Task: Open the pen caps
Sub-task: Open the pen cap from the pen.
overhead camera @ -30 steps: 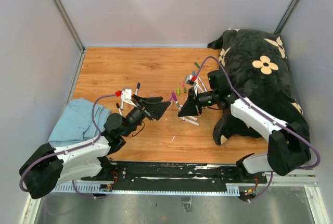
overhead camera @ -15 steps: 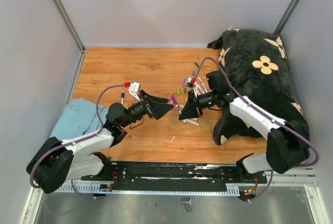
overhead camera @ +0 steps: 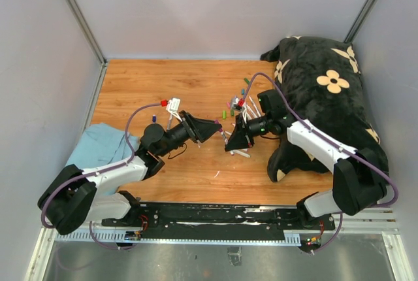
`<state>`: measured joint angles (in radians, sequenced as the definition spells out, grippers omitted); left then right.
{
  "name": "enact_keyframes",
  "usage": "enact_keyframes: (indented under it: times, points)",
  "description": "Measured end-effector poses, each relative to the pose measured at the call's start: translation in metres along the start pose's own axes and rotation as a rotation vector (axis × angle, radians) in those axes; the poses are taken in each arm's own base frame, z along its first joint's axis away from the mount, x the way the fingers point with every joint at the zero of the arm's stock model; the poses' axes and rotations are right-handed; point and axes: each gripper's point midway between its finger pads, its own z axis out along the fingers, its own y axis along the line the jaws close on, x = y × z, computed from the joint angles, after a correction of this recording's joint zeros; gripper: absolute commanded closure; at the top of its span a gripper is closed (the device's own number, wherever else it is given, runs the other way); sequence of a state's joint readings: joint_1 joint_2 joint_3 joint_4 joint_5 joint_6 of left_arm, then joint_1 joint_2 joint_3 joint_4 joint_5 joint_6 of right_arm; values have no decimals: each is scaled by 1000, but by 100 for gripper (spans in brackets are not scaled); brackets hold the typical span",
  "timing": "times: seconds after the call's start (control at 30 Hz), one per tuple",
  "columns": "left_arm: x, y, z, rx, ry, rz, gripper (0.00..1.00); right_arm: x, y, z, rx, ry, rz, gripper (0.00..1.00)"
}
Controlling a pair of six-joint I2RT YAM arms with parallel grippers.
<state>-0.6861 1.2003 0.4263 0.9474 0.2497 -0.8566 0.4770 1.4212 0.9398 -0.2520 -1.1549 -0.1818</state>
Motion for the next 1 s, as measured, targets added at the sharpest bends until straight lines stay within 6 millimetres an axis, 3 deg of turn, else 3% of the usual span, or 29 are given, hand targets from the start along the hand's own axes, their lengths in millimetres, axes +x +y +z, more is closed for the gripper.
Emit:
enact_keyframes:
  times: [0.53, 0.83, 1.0]
  points:
    - [13, 23, 6, -157, 27, -8, 58, 5, -17, 0, 108, 40, -21, 99]
    - [14, 26, 8, -175, 25, -2, 96, 10, -18, 5, 129, 68, -34, 99]
    - [10, 29, 6, -200, 5, 8, 100, 9, -20, 4, 140, 69, -43, 99]
